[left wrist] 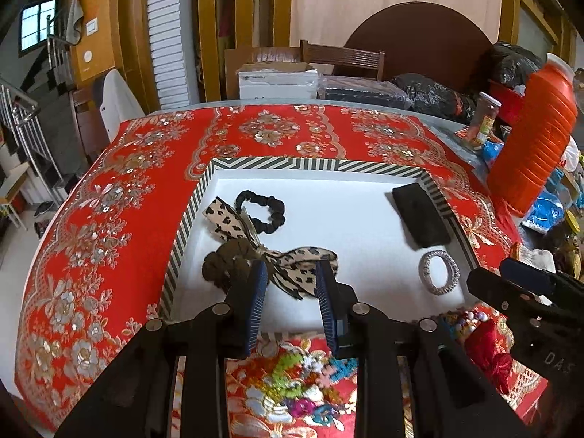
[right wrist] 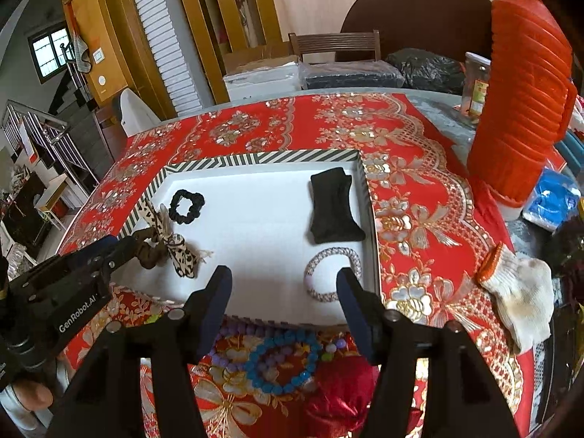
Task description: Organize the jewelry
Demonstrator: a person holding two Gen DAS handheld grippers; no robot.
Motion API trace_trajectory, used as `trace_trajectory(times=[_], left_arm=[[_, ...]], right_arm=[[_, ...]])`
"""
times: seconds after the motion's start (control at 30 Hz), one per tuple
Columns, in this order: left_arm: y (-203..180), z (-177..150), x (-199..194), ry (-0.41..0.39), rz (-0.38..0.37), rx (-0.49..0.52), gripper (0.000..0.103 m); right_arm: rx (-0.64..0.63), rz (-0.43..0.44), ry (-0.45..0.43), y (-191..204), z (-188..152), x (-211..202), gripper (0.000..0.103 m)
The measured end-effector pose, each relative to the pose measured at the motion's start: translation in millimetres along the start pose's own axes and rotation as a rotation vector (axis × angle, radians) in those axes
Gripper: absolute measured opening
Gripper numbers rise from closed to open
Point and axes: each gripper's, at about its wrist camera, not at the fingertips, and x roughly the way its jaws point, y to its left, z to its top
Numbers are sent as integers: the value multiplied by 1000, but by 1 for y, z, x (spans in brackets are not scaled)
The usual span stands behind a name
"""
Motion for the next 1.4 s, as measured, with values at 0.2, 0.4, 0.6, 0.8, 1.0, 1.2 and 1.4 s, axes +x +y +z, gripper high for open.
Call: trace_trajectory(times=[0.2, 0.4, 0.6, 0.8, 1.0, 1.2, 1.4], left_arm=[[-6, -8, -7, -8, 12, 16, 19], [-10, -13, -14, -12, 11, 21, 19], [-10, -12, -16, -16, 14, 23, 19], [-10, -14, -15, -8, 20, 29, 19], [-8, -16, -13, 5, 11, 27, 19], [-7, -18, -10, 18, 9, 26, 19], [-7, -21, -7, 30, 10, 28, 19]], right_arm=[[3, 1, -5, 1, -5, -7, 63], [-1, 1, -12, 1, -9, -14, 63], [-6, 2, -6, 2, -11, -16, 64], [-13, 5, -3, 3, -12, -15, 64], [-16, 10, 8, 3, -13, -14, 64], [-13, 13, 18, 1, -15, -11, 64], [-12, 14, 29, 0, -17, -8, 64]])
